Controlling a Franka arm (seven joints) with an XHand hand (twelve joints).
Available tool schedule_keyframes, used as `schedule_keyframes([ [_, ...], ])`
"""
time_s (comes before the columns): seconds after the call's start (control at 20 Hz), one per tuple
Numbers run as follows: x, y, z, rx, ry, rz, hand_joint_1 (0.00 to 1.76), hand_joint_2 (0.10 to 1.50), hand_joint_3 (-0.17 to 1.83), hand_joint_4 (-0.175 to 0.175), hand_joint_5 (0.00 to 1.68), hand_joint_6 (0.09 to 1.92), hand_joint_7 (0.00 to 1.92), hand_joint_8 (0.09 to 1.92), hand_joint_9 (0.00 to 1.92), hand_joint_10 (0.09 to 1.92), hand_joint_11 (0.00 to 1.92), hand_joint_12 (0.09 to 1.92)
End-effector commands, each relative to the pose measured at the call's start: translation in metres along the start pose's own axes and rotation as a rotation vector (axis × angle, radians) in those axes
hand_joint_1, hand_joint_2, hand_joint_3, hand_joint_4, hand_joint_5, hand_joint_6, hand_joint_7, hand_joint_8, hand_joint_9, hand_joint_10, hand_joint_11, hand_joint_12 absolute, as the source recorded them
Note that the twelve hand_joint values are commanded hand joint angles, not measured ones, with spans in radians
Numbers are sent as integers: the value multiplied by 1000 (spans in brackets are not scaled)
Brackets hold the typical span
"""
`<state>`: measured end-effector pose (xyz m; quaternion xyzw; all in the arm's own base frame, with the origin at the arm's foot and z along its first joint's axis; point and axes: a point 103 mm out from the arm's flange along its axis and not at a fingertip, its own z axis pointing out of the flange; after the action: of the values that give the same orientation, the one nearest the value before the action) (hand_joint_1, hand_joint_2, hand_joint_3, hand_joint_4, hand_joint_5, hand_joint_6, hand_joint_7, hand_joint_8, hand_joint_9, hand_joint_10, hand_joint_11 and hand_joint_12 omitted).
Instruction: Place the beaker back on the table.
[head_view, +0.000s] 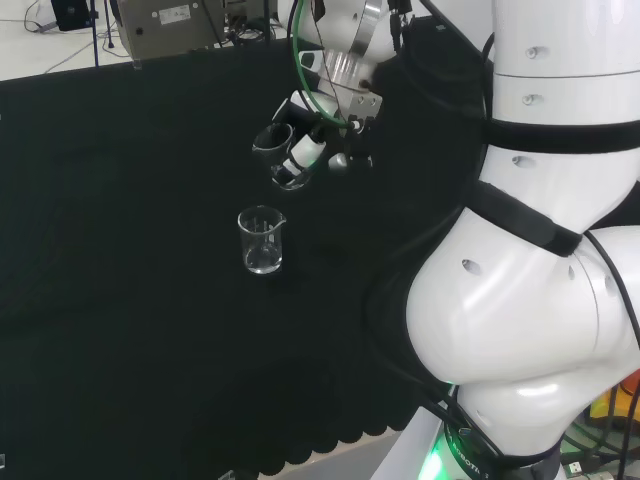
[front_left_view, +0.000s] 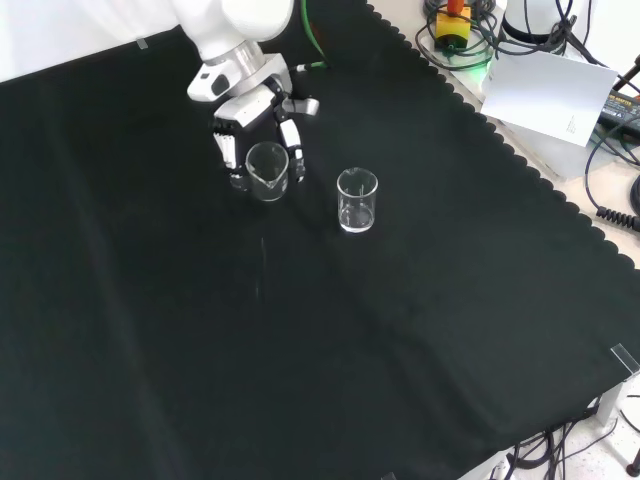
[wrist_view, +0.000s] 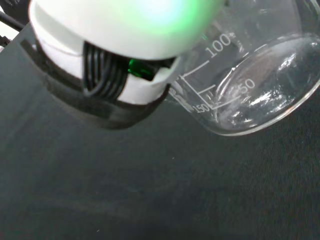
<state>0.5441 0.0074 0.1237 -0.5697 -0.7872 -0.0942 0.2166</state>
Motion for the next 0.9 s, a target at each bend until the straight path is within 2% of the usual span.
schedule_keyframes([
  [0.05, -16, 25, 20, -13, 41, -21, 1441, 562, 716, -175, 1252, 611, 1402, 569, 1650, 87, 1420, 531],
  [0.55, -31, 40, 45, -33, 118, -15, 1439, 566, 722, -175, 1233, 679, 1371, 618, 1641, 87, 1406, 532],
  [0.7, -33, 41, 49, -33, 147, -12, 1423, 807, 293, -175, 1281, 507, 1259, 659, 1560, 87, 1387, 536],
  [0.9, -35, 41, 52, -15, 152, -10, 1418, 903, 116, -175, 1286, 470, 1230, 670, 1534, 87, 1371, 539],
])
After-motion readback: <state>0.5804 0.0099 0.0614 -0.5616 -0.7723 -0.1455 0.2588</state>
